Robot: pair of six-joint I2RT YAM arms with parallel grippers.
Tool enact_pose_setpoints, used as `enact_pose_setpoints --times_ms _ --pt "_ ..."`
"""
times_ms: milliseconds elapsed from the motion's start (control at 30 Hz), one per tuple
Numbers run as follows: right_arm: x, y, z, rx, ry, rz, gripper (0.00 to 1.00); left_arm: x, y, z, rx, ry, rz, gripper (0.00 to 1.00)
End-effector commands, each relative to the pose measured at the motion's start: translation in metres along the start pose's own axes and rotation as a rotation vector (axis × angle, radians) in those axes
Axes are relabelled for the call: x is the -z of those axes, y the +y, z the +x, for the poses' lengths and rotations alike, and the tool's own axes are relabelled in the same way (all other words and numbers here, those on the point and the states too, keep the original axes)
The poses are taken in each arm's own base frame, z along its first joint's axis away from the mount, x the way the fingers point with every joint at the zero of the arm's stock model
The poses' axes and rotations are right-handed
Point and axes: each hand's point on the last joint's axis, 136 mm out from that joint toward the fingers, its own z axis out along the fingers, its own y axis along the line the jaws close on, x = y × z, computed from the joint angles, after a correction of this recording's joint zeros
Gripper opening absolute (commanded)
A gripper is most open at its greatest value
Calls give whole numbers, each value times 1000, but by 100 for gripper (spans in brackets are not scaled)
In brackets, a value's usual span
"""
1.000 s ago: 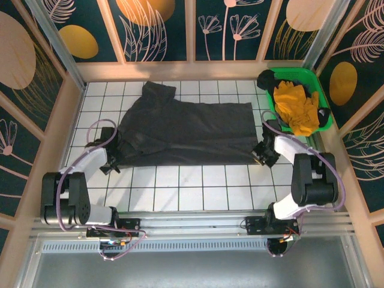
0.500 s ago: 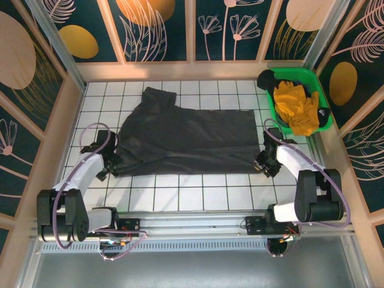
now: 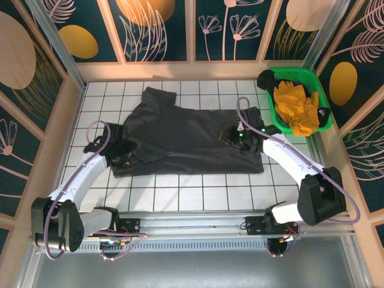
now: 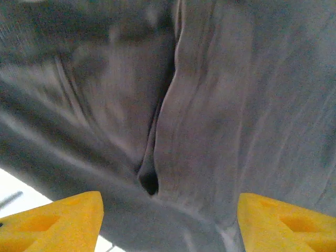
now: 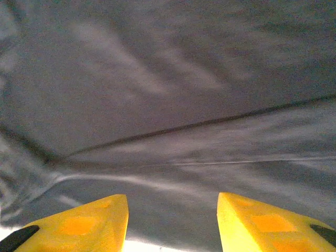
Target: Fold and stack the t-shirts
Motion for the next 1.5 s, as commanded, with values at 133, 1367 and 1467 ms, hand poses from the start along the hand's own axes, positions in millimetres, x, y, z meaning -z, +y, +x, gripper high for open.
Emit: enact_pose_setpoints --times_ms 133,1367,1467 --pt "-19 37 0 70 61 -126 50 -28 -14 40 220 195 78 67" --pt "-22 21 -13 12 45 -62 42 -79 -85 21 -364 84 -158 0" --pt "-22 20 -12 9 48 -63 41 -90 -84 29 -464 107 -208 0"
